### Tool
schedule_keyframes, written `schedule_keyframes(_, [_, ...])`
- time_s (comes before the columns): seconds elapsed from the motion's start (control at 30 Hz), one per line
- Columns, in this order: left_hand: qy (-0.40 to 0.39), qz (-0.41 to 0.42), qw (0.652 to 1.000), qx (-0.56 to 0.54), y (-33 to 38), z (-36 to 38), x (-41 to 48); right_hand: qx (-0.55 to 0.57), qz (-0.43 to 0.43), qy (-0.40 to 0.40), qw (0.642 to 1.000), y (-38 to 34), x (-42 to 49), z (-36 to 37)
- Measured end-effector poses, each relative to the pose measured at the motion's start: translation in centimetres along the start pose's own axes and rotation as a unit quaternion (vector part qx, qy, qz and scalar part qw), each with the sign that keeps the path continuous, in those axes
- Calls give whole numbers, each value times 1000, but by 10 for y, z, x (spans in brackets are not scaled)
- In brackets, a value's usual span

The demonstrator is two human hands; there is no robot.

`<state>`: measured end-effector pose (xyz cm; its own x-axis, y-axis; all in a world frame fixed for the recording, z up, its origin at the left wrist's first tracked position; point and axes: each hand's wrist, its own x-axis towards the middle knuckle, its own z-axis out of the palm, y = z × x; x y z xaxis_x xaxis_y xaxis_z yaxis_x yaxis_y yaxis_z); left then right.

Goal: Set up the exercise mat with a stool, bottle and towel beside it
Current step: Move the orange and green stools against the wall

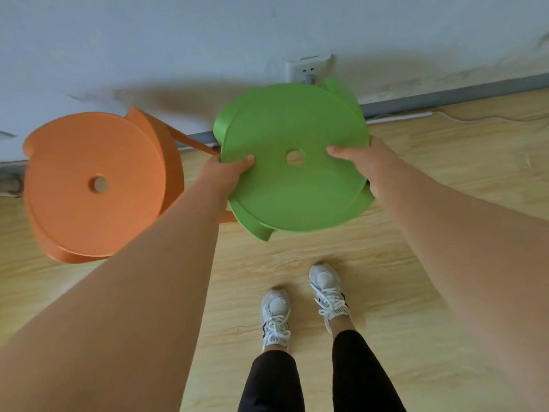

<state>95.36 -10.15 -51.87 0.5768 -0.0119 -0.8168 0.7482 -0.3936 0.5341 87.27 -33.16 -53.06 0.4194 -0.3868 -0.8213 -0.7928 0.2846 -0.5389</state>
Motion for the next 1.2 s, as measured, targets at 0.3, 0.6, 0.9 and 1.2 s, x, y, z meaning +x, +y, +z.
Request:
schedule_keyframes(0.3, [113, 23, 985, 131, 0, 15, -9, -111, -20, 44, 993, -12, 0, 8])
schedule_keyframes(0.6, [144, 56, 959, 237, -8, 14, -63, -465, -251, 104, 842, -22, -52, 28])
schedule_keyframes(0.9, [178, 20, 970, 166, -60, -44, -123, -539, -291, -24, 790, -6, -119, 86])
schedule_keyframes(1.2, [241, -56, 966, 76, -181, -158, -173, -573, -338, -125, 736, 54, -197, 231])
